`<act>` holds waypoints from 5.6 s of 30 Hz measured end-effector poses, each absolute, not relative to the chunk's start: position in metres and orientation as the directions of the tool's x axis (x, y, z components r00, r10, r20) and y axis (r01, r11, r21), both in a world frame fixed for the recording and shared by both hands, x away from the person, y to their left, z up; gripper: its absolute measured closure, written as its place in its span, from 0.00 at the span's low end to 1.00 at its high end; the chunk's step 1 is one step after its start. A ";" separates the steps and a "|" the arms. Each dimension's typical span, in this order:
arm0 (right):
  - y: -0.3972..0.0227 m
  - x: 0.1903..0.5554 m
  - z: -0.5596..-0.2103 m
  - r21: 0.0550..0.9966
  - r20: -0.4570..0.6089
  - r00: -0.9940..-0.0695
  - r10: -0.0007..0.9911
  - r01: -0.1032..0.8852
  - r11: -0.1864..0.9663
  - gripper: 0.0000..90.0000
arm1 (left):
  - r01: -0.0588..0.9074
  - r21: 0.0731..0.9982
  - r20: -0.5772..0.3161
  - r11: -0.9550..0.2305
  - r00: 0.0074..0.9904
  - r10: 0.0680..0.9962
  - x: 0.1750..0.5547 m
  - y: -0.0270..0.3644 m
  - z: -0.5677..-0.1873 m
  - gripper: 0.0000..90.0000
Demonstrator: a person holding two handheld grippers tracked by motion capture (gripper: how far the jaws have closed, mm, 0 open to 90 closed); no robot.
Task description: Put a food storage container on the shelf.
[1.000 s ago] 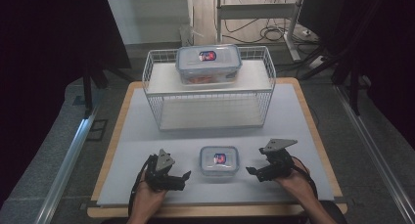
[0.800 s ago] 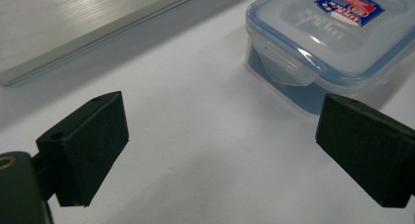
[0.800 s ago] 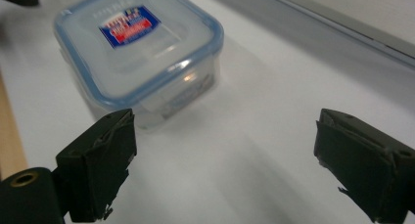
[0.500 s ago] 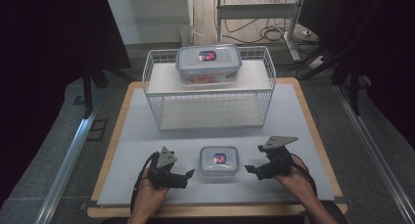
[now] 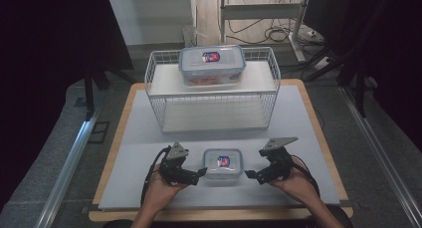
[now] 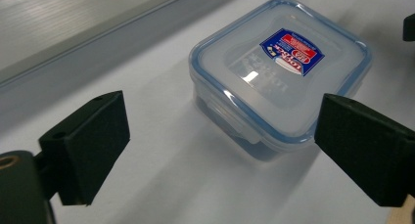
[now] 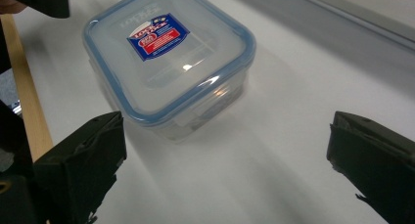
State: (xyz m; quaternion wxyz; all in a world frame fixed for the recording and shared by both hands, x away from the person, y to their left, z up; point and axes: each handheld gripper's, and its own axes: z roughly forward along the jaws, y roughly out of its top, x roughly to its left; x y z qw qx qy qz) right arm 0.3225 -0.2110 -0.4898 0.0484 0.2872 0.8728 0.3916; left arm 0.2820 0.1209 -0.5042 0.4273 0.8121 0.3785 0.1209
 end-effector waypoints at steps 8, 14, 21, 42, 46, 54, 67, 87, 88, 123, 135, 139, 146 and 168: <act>-0.202 0.327 -0.492 0.689 0.201 -0.829 0.522 0.498 0.526 0.14 | 0.585 0.743 -0.243 -0.326 0.689 0.683 0.295 0.121 -0.513 0.16; -0.192 0.334 -0.501 0.665 0.260 -0.827 0.499 0.528 0.528 0.14 | 0.643 0.710 -0.361 -0.288 0.682 0.636 0.307 0.121 -0.521 0.18; -0.179 0.341 -0.509 0.638 0.335 -0.821 0.462 0.558 0.530 0.14 | 0.683 0.677 -0.448 -0.275 0.679 0.582 0.316 0.115 -0.526 0.20; -0.195 0.342 -0.504 0.587 0.508 -0.711 0.486 0.699 0.409 0.54 | 0.746 0.631 -0.568 -0.212 0.631 0.528 0.307 0.128 -0.524 0.52; -0.202 0.341 -0.507 0.563 0.578 -0.663 0.476 0.746 0.356 0.60 | 0.746 0.635 -0.573 -0.199 0.628 0.527 0.302 0.130 -0.524 0.56; -0.204 0.336 -0.508 0.558 0.604 -0.640 0.476 0.765 0.321 0.62 | 0.764 0.628 -0.600 -0.147 0.595 0.534 0.295 0.130 -0.524 0.59; -0.204 0.332 -0.502 0.619 0.578 -0.665 0.474 0.735 0.276 0.63 | 0.762 0.640 -0.606 -0.100 0.581 0.543 0.296 0.132 -0.516 0.60; -0.207 0.342 -0.470 0.694 0.565 -0.698 0.440 0.691 0.204 0.65 | 0.686 0.722 -0.541 -0.088 0.639 0.548 0.311 0.136 -0.475 0.59; -0.207 0.343 -0.467 0.697 0.564 -0.699 0.440 0.689 0.202 0.65 | 0.686 0.722 -0.541 -0.085 0.638 0.547 0.313 0.136 -0.472 0.59; -0.179 0.433 -0.305 0.829 0.454 -0.768 0.451 0.550 0.103 0.64 | 0.556 0.831 -0.457 0.014 0.667 0.589 0.396 0.160 -0.314 0.59; -0.172 0.469 -0.273 0.827 0.487 -0.752 0.444 0.561 0.042 0.64 | 0.558 0.828 -0.480 0.065 0.643 0.597 0.430 0.166 -0.276 0.59; -0.170 0.481 -0.268 0.823 0.497 -0.746 0.444 0.567 0.031 0.64 | 0.570 0.817 -0.499 0.087 0.622 0.604 0.442 0.168 -0.271 0.59; -0.167 0.499 -0.268 0.800 0.532 -0.722 0.442 0.600 0.016 0.64 | 0.589 0.800 -0.526 0.117 0.593 0.610 0.457 0.169 -0.273 0.59; -0.156 0.515 -0.277 0.806 0.509 -0.695 0.508 0.592 0.002 0.56 | 0.610 0.781 -0.525 0.130 0.530 0.665 0.472 0.170 -0.281 0.52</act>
